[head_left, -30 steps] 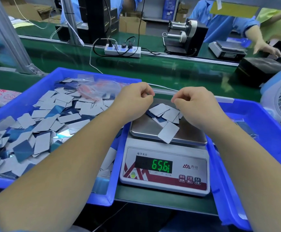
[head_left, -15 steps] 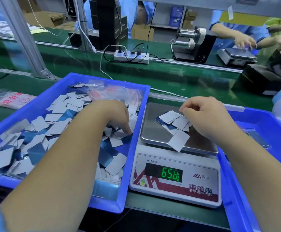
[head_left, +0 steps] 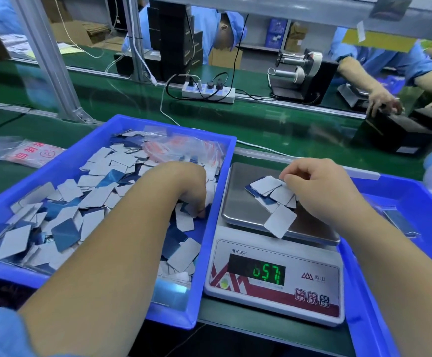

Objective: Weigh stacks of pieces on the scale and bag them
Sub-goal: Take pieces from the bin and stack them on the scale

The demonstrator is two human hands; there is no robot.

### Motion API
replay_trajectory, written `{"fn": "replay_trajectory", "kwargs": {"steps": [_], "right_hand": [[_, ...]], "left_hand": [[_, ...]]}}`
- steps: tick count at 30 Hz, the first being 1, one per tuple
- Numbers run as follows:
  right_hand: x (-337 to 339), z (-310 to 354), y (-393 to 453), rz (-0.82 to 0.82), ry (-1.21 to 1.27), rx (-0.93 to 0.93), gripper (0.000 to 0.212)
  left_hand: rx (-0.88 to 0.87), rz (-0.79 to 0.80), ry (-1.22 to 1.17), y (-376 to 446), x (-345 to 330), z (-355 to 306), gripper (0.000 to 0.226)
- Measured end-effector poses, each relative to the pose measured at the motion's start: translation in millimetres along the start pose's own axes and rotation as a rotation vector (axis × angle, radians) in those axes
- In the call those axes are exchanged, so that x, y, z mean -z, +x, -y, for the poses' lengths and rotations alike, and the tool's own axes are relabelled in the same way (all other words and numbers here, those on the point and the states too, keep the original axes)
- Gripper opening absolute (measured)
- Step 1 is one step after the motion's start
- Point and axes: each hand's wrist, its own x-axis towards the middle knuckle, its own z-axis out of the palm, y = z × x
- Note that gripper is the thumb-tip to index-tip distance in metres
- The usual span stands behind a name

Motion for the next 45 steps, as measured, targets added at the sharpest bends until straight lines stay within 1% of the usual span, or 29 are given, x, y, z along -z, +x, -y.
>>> {"fn": "replay_trajectory", "kwargs": {"steps": [2, 4, 5, 6, 7, 8, 9, 10, 11, 12, 14, 16, 18, 22, 24, 27, 30, 36, 39, 41, 43, 45], "right_hand": [[0.2, -0.3, 0.1, -0.004, 0.001, 0.002, 0.023], [0.8, 0.1, -0.2, -0.003, 0.000, 0.008, 0.024], [1.2, 0.3, -0.5, -0.001, 0.002, 0.009, 0.024], [1.5, 0.5, -0.5, -0.001, 0.006, 0.009, 0.024], [2.0, 0.7, -0.7, -0.004, 0.009, 0.010, 0.024], [2.3, 1.0, -0.6, -0.008, 0.012, 0.012, 0.024], [2.8, 1.4, -0.6, -0.015, 0.017, 0.014, 0.024], [3.3, 1.8, -0.6, -0.022, 0.021, 0.016, 0.024], [3.9, 2.3, -0.6, -0.028, 0.022, 0.019, 0.024], [4.5, 2.7, -0.7, -0.033, 0.018, 0.021, 0.024], [5.2, 2.9, -0.6, -0.042, 0.013, 0.022, 0.024], [5.5, 2.5, 0.0, -0.060, 0.008, 0.014, 0.024], [6.0, 2.4, 0.8, -0.075, -0.002, 0.005, 0.024], [6.5, 3.0, 1.2, -0.081, -0.010, 0.001, 0.025], [6.5, 3.0, 0.8, -0.080, -0.002, 0.004, 0.024], [7.0, 2.7, 0.0, -0.082, 0.009, 0.007, 0.023], [7.6, 2.7, -0.5, -0.075, 0.020, 0.006, 0.023], [6.6, 2.5, -0.4, -0.071, 0.029, -0.005, 0.021], [6.4, 2.6, -0.4, -0.065, 0.033, -0.005, 0.022], [6.1, 2.5, -0.4, -0.063, 0.031, -0.002, 0.022], [5.8, 2.3, -0.7, -0.058, 0.033, -0.001, 0.023], [5.8, 2.3, -1.1, -0.054, 0.042, 0.003, 0.023]], "left_hand": [[-0.001, -0.026, -0.066, -0.1, 1.2, 0.8, 0.036], [0.015, -0.089, -0.195, 0.1, 2.5, 3.2, 0.031], [0.020, -0.155, -0.291, 1.9, 3.2, 5.1, 0.032], [0.014, -0.258, -0.415, 3.9, 4.1, 6.5, 0.030], [-0.010, -0.387, -0.563, 5.6, 5.5, 7.5, 0.021], [-0.058, -0.524, -0.729, 5.6, 7.2, 6.3, 0.013], [-0.134, -0.623, -0.888, 4.7, 9.0, 3.8, 0.014], [-0.235, -0.650, -1.021, 2.5, 10.7, -0.4, 0.016], [-0.351, -0.610, -1.106, -0.2, 11.1, -6.5, 0.018], [-0.461, -0.533, -1.132, -3.0, 9.3, -14.1, 0.022], [-0.600, -0.390, -1.039, -5.2, 2.2, -31.0, 0.033], [-0.644, -0.336, -0.908, -4.0, -4.9, -46.6, 0.040], [-0.662, -0.374, -0.800, -0.5, -9.8, -56.5, 0.045], [-0.658, -0.538, -0.504, 1.3, -11.5, -63.9, 0.053], [-0.683, -0.569, -0.449, 3.5, -11.6, -63.2, 0.054], [-0.685, -0.597, -0.474, 7.2, -11.5, -59.3, 0.050], [-0.661, -0.630, -0.562, 9.7, -13.5, -57.0, 0.037], [-0.617, -0.602, -0.739, 10.2, -16.1, -51.8, 0.014], [-0.595, -0.585, -0.753, 10.6, -15.6, -49.4, 0.011], [-0.550, -0.593, -0.753, 11.3, -14.6, -47.5, 0.011], [-0.479, -0.607, -0.748, 12.2, -13.2, -45.0, 0.020], [-0.400, -0.584, -0.756, 12.9, -11.8, -42.3, 0.022]]}}
